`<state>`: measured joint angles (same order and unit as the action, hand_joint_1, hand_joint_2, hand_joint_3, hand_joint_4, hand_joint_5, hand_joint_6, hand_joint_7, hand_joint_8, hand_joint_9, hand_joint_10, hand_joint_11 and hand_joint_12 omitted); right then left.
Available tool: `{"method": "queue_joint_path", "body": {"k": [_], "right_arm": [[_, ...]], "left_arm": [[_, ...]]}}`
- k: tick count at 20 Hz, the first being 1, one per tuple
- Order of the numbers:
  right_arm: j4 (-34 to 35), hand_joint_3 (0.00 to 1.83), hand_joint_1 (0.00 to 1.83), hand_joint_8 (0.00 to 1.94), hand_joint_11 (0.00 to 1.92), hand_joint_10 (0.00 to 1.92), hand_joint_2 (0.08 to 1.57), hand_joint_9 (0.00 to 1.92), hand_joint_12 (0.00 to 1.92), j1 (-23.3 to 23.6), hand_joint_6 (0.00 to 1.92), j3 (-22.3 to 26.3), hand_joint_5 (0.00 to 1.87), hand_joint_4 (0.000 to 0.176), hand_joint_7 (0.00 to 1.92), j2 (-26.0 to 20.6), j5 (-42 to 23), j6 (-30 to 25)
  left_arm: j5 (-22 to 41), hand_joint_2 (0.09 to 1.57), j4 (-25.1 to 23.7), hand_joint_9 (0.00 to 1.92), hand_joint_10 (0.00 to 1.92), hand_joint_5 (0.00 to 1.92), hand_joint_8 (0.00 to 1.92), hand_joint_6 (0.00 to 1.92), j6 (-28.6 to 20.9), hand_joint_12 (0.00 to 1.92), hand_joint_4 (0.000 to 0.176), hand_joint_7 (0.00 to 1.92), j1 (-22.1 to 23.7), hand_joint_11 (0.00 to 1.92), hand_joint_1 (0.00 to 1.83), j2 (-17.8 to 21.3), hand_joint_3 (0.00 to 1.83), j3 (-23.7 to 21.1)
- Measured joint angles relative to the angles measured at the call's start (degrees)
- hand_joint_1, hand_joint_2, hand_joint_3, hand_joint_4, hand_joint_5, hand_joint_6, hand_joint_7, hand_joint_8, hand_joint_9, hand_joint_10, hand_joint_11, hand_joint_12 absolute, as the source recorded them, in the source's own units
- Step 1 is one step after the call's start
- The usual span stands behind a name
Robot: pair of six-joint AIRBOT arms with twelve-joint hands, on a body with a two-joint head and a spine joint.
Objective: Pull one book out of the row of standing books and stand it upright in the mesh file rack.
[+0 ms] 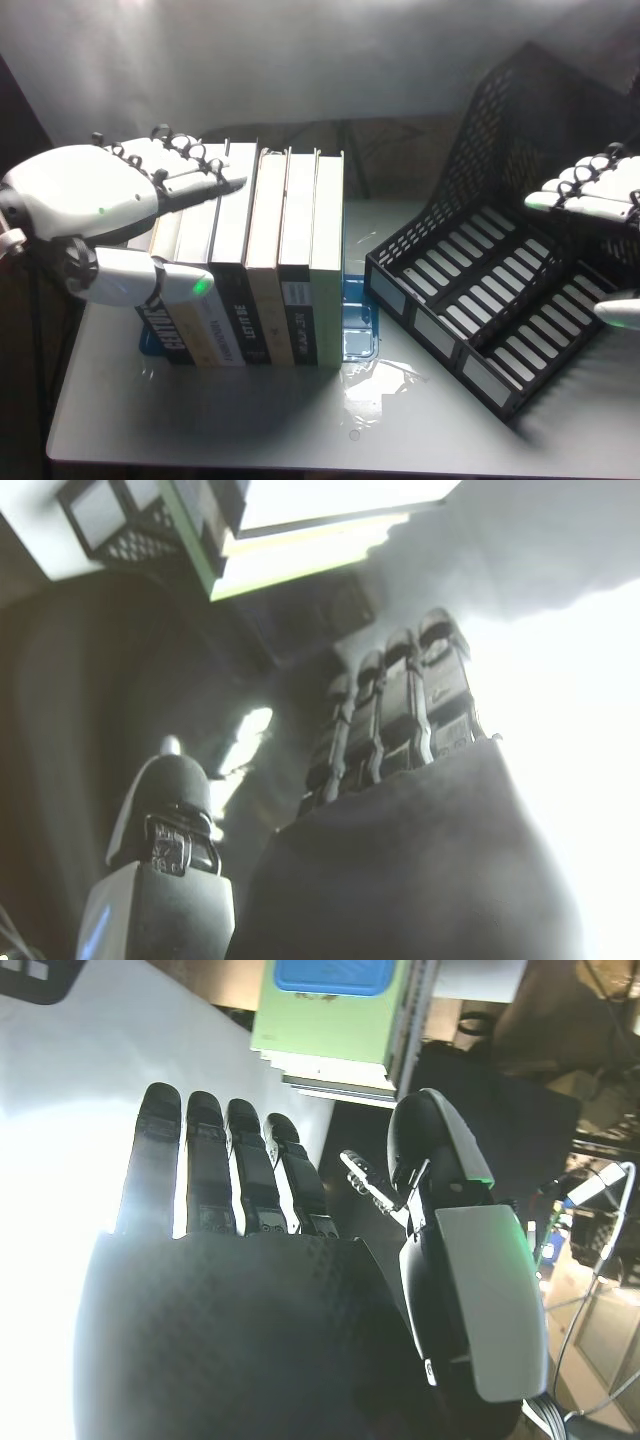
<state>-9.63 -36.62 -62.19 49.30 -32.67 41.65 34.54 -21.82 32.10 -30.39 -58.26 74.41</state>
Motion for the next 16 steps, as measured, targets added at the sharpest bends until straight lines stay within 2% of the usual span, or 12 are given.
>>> {"method": "queue_joint_path", "body": {"k": [2,4,6,7,9,12,13,16], "right_arm": [[0.4,0.00,0.38,0.00,0.00,0.00,1.31,0.00,0.00,0.0,0.00,-0.2,0.00,0.000,0.00,0.6,0.0,0.1],[1.1,0.00,0.37,0.00,0.00,0.00,1.31,0.00,0.00,-0.1,0.00,-0.3,0.00,0.000,0.00,1.0,-0.1,0.1],[1.7,0.00,0.40,0.00,0.00,0.00,1.30,0.00,0.00,-0.2,0.00,-0.7,0.00,0.000,0.00,1.6,-0.5,0.1],[2.0,0.00,0.42,0.00,0.00,0.00,1.30,0.00,0.00,-0.5,0.00,-0.7,0.00,0.000,0.00,1.7,-0.4,0.1],[2.1,0.00,0.43,0.00,0.00,0.00,1.30,0.00,0.00,-0.5,0.00,-1.0,0.00,0.000,0.00,2.0,-0.3,0.2],[2.1,0.00,0.40,0.00,0.00,0.00,1.30,0.00,0.00,-0.5,0.00,-1.0,0.00,0.000,0.00,2.1,-0.5,0.2],[2.1,0.00,0.40,0.00,0.00,0.00,1.31,0.00,0.00,-0.5,0.00,-1.3,0.00,0.000,0.00,2.4,-0.5,0.2],[2.3,0.00,0.42,0.00,0.00,0.00,1.31,0.00,0.00,-0.5,0.00,-1.4,0.00,0.000,0.00,2.5,-0.5,0.2]], "left_arm": [[-3.7,1.23,-3.1,0.00,0.00,0.09,0.00,0.03,0.0,0.00,0.043,0.00,2.2,0.00,0.01,-1.1,0.00,1.0],[-7.6,1.22,-6.5,0.00,0.00,0.15,0.00,0.05,0.0,0.00,0.079,0.00,4.9,0.00,0.00,-3.0,0.00,2.5],[-10.1,1.21,-8.5,0.00,0.00,0.22,0.00,0.07,0.0,0.00,0.077,0.00,7.1,0.00,0.02,-4.4,0.00,3.2],[-10.9,1.19,-9.4,0.00,0.00,0.25,0.00,0.07,0.0,0.00,0.085,0.00,7.6,0.00,0.00,-5.1,0.00,3.5],[-13.0,1.19,-10.8,0.00,0.00,0.34,0.00,0.05,0.0,0.00,0.079,0.00,8.0,0.00,0.04,-5.8,0.00,3.9],[-15.3,1.18,-11.7,0.00,0.00,0.44,0.00,0.03,0.0,0.00,0.086,0.00,8.2,0.00,0.09,-6.3,0.00,4.5],[-15.9,1.18,-11.8,0.00,0.00,0.49,0.00,0.05,0.0,0.00,0.069,0.00,8.3,0.00,0.11,-6.3,0.00,4.5],[-16.4,1.17,-11.9,0.00,0.00,0.51,0.00,0.05,0.5,0.00,0.065,0.00,8.3,0.00,0.05,-7.0,0.00,4.9]]}}
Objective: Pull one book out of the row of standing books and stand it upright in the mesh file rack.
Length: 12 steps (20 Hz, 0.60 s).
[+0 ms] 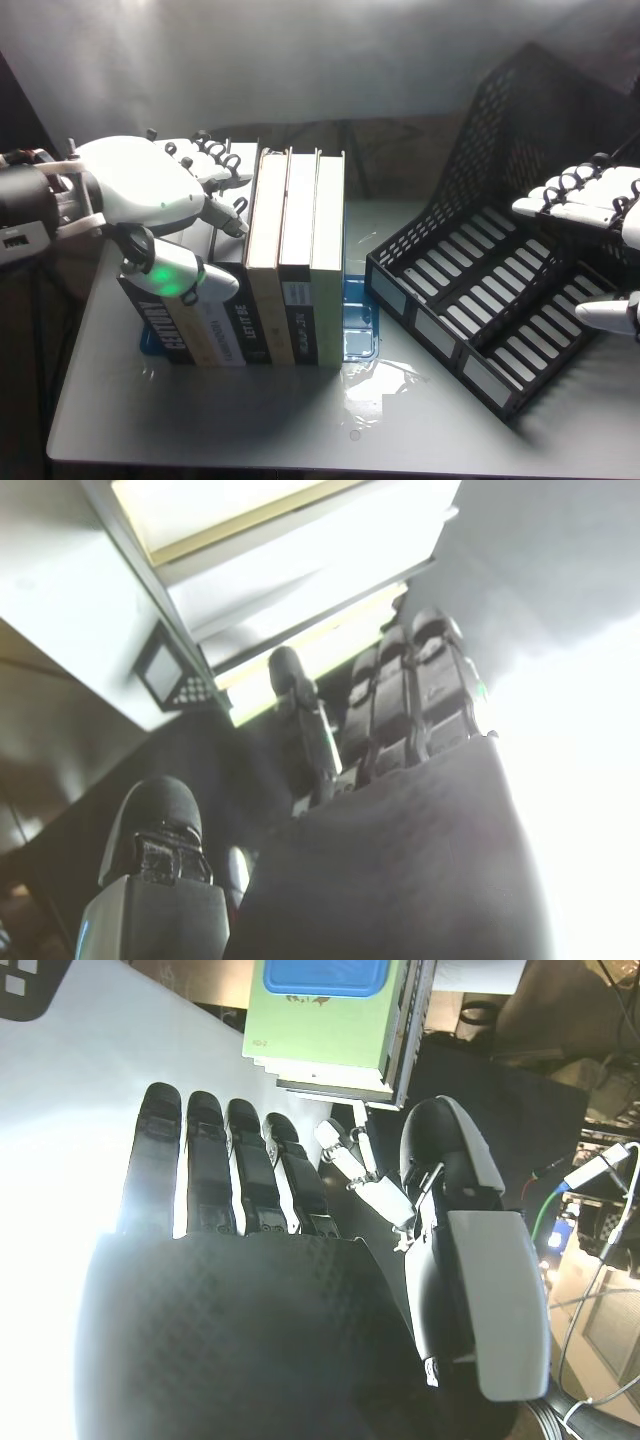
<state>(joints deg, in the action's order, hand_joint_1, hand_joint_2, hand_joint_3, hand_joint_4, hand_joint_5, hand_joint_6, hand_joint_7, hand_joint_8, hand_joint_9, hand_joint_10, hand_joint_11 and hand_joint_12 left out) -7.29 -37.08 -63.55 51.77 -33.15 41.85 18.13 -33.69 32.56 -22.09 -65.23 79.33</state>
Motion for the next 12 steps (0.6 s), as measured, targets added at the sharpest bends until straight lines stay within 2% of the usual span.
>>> {"method": "queue_joint_path", "body": {"k": [2,3,4,5,7,8,12], "right_arm": [[0.2,0.00,0.43,0.00,0.00,0.00,1.31,0.00,0.00,0.0,0.00,0.0,0.00,0.000,0.00,0.0,0.0,0.0],[0.4,0.00,0.46,0.00,0.00,0.00,1.31,0.00,0.00,-0.3,0.00,0.0,0.00,0.000,0.00,0.0,-0.1,0.0],[0.6,0.00,0.48,0.00,0.00,0.00,1.30,0.00,0.00,-0.4,0.00,0.0,0.00,0.000,0.00,0.0,-0.1,0.0],[0.7,0.00,0.48,0.00,0.00,0.00,1.30,0.00,0.00,-0.5,0.00,0.0,0.00,0.000,0.00,0.0,0.1,0.0],[0.9,0.00,0.47,0.00,0.00,0.00,1.31,0.00,0.00,-0.9,0.00,0.0,0.00,0.000,0.00,0.0,-0.2,0.0],[0.9,0.00,0.47,0.00,0.00,0.00,1.31,0.00,0.00,-0.9,0.00,0.0,0.00,0.000,0.00,0.1,0.0,0.0],[1.1,0.00,0.45,0.00,0.00,0.00,1.31,0.00,0.00,-1.0,0.00,-0.2,0.00,0.000,0.00,0.2,-0.2,0.0]], "left_arm": [[-0.1,1.16,0.0,0.00,0.00,0.53,0.00,0.05,0.2,0.00,0.066,0.00,0.0,0.00,0.06,-0.3,0.00,0.1],[-0.3,1.16,0.0,0.00,0.00,0.53,0.00,0.04,0.2,0.00,0.077,0.00,0.0,0.00,0.09,-0.3,0.00,0.1],[-0.3,1.16,0.0,0.00,0.00,0.53,0.00,0.04,0.2,0.00,0.080,0.00,0.0,0.00,0.08,-0.3,0.00,0.1],[-0.2,1.16,0.0,0.00,0.00,0.54,0.00,0.03,0.2,0.00,0.081,0.00,0.1,0.00,0.09,-0.3,0.00,0.0],[0.8,1.16,1.1,0.00,0.00,0.51,0.00,0.01,0.5,0.00,0.065,0.00,0.1,0.00,0.07,-0.1,0.00,-0.3],[1.2,1.16,1.4,0.00,0.00,0.49,0.00,0.01,0.9,0.00,0.077,0.00,0.1,0.00,0.03,0.3,0.00,-1.0],[3.2,1.16,1.4,0.00,0.00,0.45,0.00,0.00,2.1,0.00,0.076,0.00,0.4,0.00,0.00,1.1,0.00,-2.1]]}}
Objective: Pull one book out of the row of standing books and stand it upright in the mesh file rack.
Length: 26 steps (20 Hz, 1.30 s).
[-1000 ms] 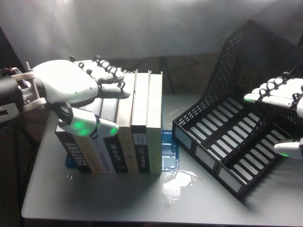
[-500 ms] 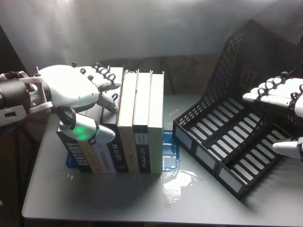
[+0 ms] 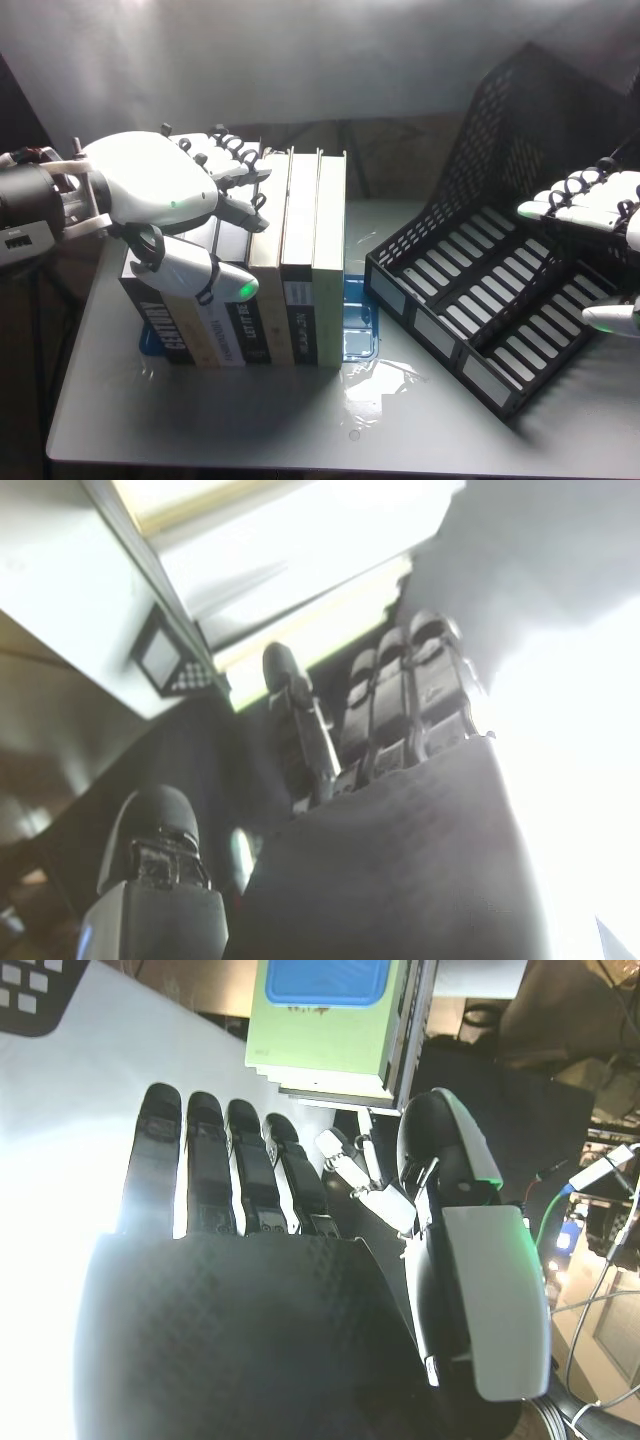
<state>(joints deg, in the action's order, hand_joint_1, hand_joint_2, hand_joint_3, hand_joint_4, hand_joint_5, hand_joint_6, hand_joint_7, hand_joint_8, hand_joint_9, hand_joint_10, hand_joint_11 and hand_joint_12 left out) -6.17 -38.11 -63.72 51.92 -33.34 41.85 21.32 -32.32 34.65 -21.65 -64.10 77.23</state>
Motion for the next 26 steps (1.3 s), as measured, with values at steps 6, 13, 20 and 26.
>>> {"method": "queue_joint_path", "body": {"k": [6,13,20,26], "right_arm": [[0.2,0.00,0.40,0.00,0.00,0.00,1.32,0.00,0.00,0.0,0.00,-0.1,0.00,0.000,0.00,0.3,-0.1,0.0],[0.9,0.00,0.39,0.00,0.00,0.00,1.33,0.00,0.00,-0.7,0.00,-0.1,0.00,0.000,0.00,0.4,-0.2,0.0],[2.0,0.00,0.42,0.00,0.00,0.00,1.32,0.00,0.00,-1.5,0.00,-0.1,0.00,0.000,0.00,0.6,-0.6,0.0],[2.8,0.00,0.41,0.00,0.00,0.00,1.32,0.00,0.00,-2.1,0.00,-0.1,0.00,0.000,0.00,0.6,-1.1,0.0]], "left_arm": [[-1.9,1.17,-0.6,0.00,0.00,0.52,0.00,0.03,0.0,0.00,0.068,0.00,0.0,0.00,0.03,-1.6,0.00,0.8],[-3.7,1.16,-3.0,0.00,0.00,0.57,0.00,0.03,0.0,0.00,0.077,0.00,-0.8,0.00,0.01,-3.4,0.00,1.9],[-2.3,1.18,-8.0,0.00,0.00,0.69,0.00,0.06,0.1,0.00,0.076,0.00,-2.7,0.00,0.09,-0.3,0.00,-3.5],[1.0,1.19,-10.0,0.00,0.00,0.57,0.00,0.01,-1.3,0.00,0.119,0.00,-5.1,0.00,0.10,2.1,0.01,-6.7]]}}
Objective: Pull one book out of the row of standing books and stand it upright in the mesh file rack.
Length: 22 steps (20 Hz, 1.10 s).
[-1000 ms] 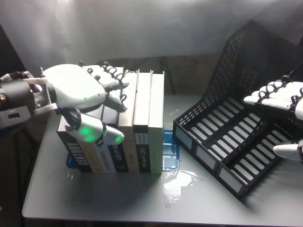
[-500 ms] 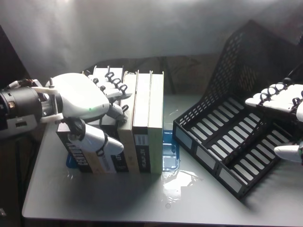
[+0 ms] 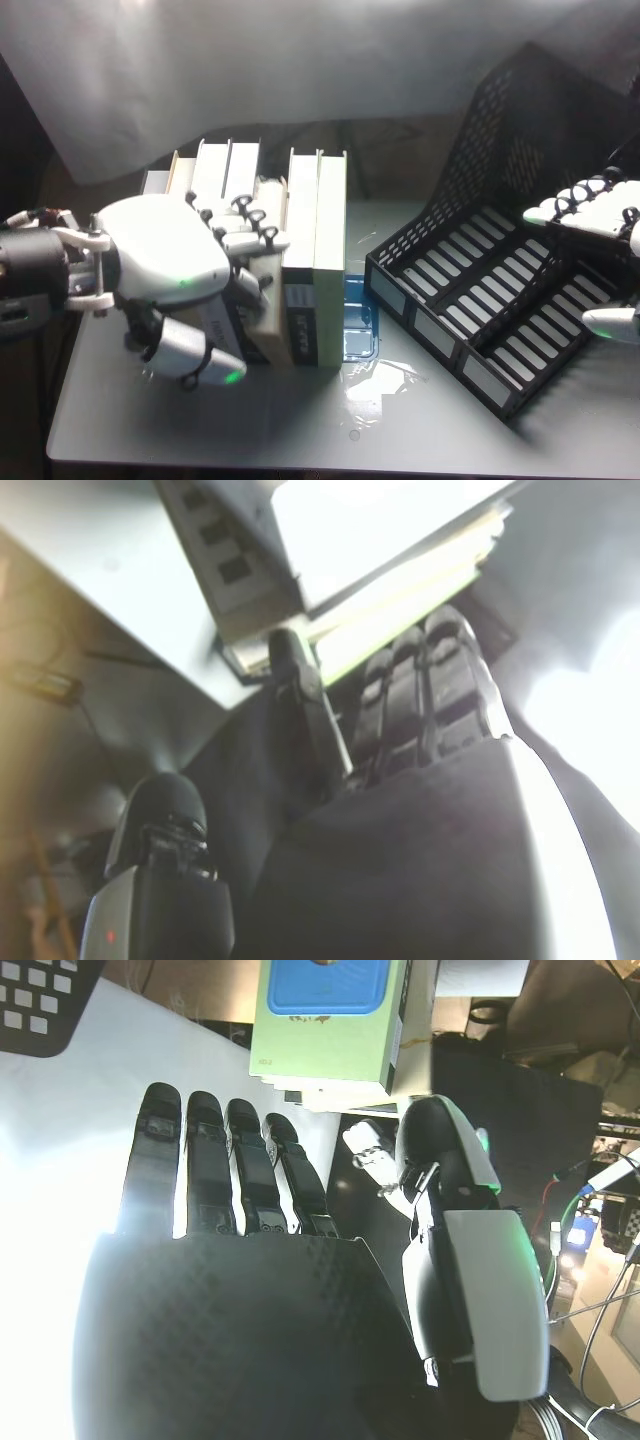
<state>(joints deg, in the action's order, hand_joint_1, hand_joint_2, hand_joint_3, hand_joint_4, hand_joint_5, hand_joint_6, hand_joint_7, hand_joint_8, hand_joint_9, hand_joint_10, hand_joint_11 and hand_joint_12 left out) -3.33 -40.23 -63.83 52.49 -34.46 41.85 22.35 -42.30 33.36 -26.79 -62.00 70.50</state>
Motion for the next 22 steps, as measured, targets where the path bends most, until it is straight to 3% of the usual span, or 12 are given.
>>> {"method": "queue_joint_path", "body": {"k": [1,3,5,6,10,15,17,19,22], "right_arm": [[0.1,0.00,0.40,0.00,0.00,0.00,1.32,0.00,0.00,-0.1,0.00,0.0,0.00,0.000,0.00,0.0,0.2,0.0],[0.4,0.00,0.41,0.00,0.00,0.00,1.32,0.00,0.00,-0.1,0.00,0.0,0.00,0.000,0.00,0.0,0.0,0.0],[0.3,0.00,0.38,0.00,0.00,0.00,1.32,0.00,0.00,-0.1,0.00,0.0,0.00,0.000,0.00,0.0,-0.2,0.0],[0.5,0.00,0.38,0.00,0.00,0.00,1.32,0.00,0.00,-0.2,0.00,0.0,0.00,0.000,0.00,0.0,-0.2,0.0],[0.7,0.00,0.40,0.00,0.00,0.00,1.32,0.00,0.00,-0.4,0.00,0.0,0.00,0.000,0.00,0.0,-0.3,0.0],[0.8,0.00,0.39,0.00,0.00,0.00,1.32,0.00,0.00,-0.7,0.00,0.0,0.00,0.000,0.00,0.1,-0.1,0.0],[0.8,0.00,0.41,0.00,0.00,0.00,1.31,0.00,0.00,-0.7,0.00,0.0,0.00,0.000,0.00,0.1,-0.2,0.0],[0.8,0.00,0.43,0.00,0.00,0.00,1.32,0.00,0.00,-0.7,0.00,0.0,0.00,0.000,0.00,0.1,-0.2,0.0],[1.0,0.00,0.46,0.00,0.00,0.00,1.31,0.00,0.00,-0.7,0.00,-0.1,0.00,0.000,0.00,0.1,-0.2,0.0]], "left_arm": [[0.4,1.16,-1.7,0.00,0.00,0.63,0.00,0.04,-2.4,0.00,0.091,0.00,-0.6,0.00,0.13,0.4,0.00,-0.2],[1.0,1.13,-3.4,0.00,0.00,0.62,0.00,0.03,-4.1,0.00,0.066,0.00,-0.7,0.00,0.12,0.6,0.00,-0.9],[2.1,1.16,-3.7,0.00,0.00,0.69,0.00,0.05,-5.3,0.00,0.028,0.00,-2.0,0.00,0.14,0.8,0.00,-1.5],[2.6,1.17,-3.9,0.00,0.00,0.67,0.00,0.04,-5.8,0.00,0.038,0.00,-2.6,0.00,0.09,1.1,0.01,-1.9],[4.4,1.18,-3.8,0.00,0.00,0.70,0.00,0.04,-7.6,0.00,0.010,0.00,-4.4,0.00,0.11,1.6,0.01,-2.2],[6.1,1.17,-2.4,0.00,0.00,0.69,0.00,0.02,-8.0,0.00,0.022,0.00,-6.6,0.00,0.15,1.7,0.00,-3.0],[7.0,1.18,-2.3,0.00,0.00,0.67,0.00,0.01,-9.0,0.00,0.001,0.00,-7.2,0.00,0.11,1.9,0.00,-3.3],[7.8,1.15,-1.6,0.00,0.00,0.68,0.00,0.01,-9.3,0.00,0.010,0.00,-8.4,0.00,0.12,2.2,0.00,-3.8],[9.1,1.16,-1.4,0.00,0.00,0.61,0.00,0.00,-10.0,0.00,0.038,0.00,-9.5,0.00,0.00,2.5,0.00,-4.3]]}}
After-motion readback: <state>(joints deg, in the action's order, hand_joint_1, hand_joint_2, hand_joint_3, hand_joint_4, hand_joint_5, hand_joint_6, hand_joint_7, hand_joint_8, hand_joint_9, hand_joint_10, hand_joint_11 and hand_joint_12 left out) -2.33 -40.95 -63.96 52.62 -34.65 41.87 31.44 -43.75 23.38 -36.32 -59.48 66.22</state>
